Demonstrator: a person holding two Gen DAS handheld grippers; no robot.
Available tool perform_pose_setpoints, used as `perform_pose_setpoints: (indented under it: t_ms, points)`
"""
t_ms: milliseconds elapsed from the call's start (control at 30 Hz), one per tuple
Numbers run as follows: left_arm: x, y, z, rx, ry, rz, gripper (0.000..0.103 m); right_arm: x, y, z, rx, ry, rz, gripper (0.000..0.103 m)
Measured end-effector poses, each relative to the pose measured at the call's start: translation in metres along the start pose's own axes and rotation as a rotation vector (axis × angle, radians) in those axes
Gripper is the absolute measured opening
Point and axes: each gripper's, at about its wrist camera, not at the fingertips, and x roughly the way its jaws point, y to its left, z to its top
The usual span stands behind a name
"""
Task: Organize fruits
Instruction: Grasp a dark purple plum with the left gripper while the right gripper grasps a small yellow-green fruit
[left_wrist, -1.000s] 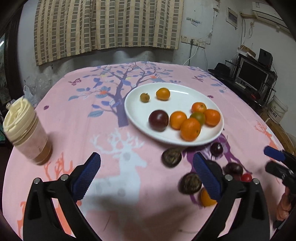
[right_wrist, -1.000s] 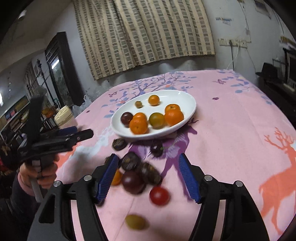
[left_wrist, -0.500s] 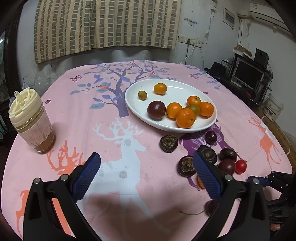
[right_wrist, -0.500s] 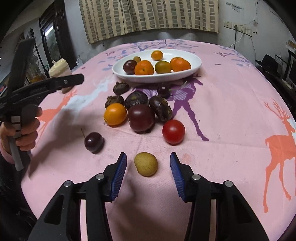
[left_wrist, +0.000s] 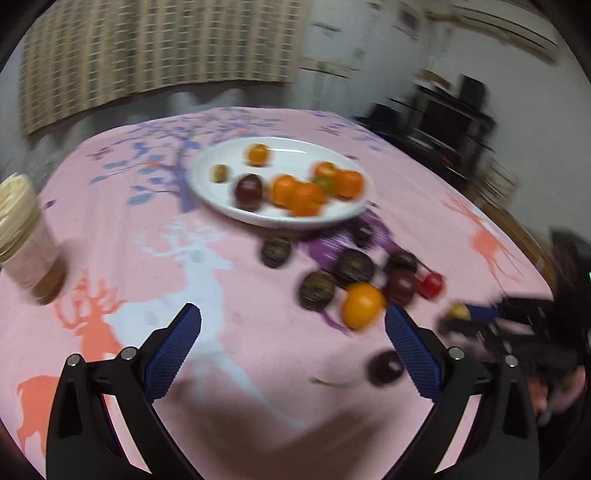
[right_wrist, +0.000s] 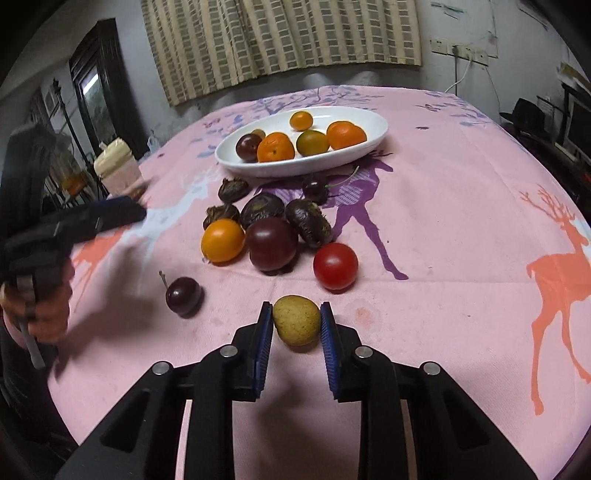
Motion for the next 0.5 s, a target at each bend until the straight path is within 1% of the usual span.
perform_pose_setpoints:
  t_ms: [100, 133, 167, 200, 233, 267, 367, 500]
  points:
    - [0.002, -0.028, -0.011, 0.12, 0.011, -0.035, 0.097, -0.001, -0.001, 0.001, -0.001, -0.006, 0.015, 0.026]
    - [0.003, -0.039, -0.014, 0.166, 0.009, -0.035, 0.09, -0.001, -0.001, 0.002, 0.0, -0.006, 0.018, 0.026]
    - [0.004, -0.046, -0.016, 0.197, 0.013, -0.039, 0.077, -0.002, -0.001, 0.002, 0.002, -0.008, 0.019, 0.026]
    - [0.007, -0.052, -0.018, 0.22, 0.031, -0.054, 0.073, -0.002, -0.002, 0.001, 0.004, -0.01, 0.02, 0.026]
    - [0.011, -0.056, -0.02, 0.226, 0.049, -0.068, 0.063, -0.003, -0.003, 0.002, 0.006, -0.014, 0.024, 0.026]
    - [0.016, -0.058, -0.021, 0.229, 0.07, -0.075, 0.055, -0.004, -0.003, 0.002, 0.009, -0.021, 0.029, 0.026]
    - [0.026, -0.061, -0.023, 0.233, 0.113, -0.075, 0.048, -0.005, -0.004, 0.001, 0.011, -0.028, 0.04, 0.026]
    - [0.033, -0.058, -0.023, 0.211, 0.146, -0.087, 0.048, -0.006, -0.004, 0.001, 0.005, -0.031, 0.052, 0.026]
